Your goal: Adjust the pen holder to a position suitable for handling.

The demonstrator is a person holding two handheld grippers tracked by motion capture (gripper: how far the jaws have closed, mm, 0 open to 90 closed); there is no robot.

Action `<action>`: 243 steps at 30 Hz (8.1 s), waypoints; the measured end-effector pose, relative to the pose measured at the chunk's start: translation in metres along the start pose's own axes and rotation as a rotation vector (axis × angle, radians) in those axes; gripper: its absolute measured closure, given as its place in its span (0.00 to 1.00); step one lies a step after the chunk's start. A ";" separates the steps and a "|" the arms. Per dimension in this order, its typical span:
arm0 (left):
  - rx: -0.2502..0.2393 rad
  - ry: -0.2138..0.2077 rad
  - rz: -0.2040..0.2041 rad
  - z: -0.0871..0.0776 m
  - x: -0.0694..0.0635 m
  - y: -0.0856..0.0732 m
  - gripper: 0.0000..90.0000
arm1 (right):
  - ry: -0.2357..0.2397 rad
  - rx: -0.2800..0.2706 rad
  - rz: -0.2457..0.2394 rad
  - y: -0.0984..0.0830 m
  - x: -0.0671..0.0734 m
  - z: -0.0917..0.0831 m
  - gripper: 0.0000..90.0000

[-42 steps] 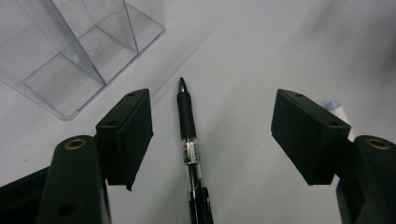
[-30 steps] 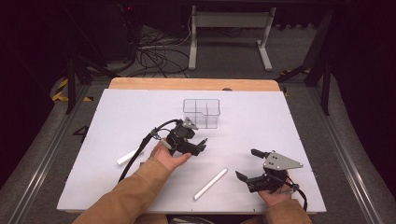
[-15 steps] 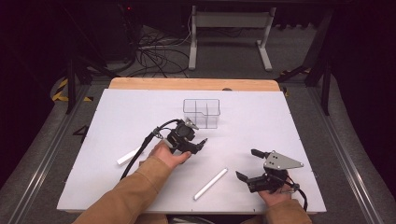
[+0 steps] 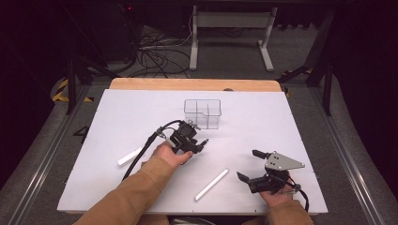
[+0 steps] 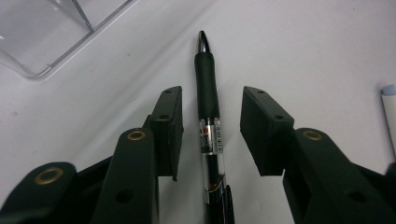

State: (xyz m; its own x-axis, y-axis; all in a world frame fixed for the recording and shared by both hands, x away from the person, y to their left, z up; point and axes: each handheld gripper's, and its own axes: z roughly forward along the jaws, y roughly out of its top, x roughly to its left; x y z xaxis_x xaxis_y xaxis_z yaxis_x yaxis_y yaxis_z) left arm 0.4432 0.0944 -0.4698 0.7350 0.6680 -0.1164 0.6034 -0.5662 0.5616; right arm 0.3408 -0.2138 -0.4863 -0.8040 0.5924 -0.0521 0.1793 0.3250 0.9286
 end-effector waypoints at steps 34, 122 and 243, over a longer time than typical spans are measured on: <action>0.068 0.118 0.072 0.001 -0.018 0.009 0.89 | -0.005 0.008 -0.005 0.000 0.000 0.001 0.04; -0.621 -0.091 0.093 -0.099 -0.002 0.016 0.88 | 0.010 0.014 -0.003 -0.001 0.000 0.002 0.04; -0.673 0.072 0.082 -0.126 0.017 0.030 0.23 | 0.014 0.015 0.000 -0.001 0.001 0.003 0.04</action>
State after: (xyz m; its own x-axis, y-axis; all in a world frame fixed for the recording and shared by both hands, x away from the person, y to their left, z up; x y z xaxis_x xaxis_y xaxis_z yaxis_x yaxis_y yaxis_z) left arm 0.4346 0.1492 -0.3512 0.7334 0.6797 -0.0097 0.2053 -0.2079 0.9564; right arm 0.3421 -0.2113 -0.4885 -0.8120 0.5818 -0.0469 0.1877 0.3363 0.9228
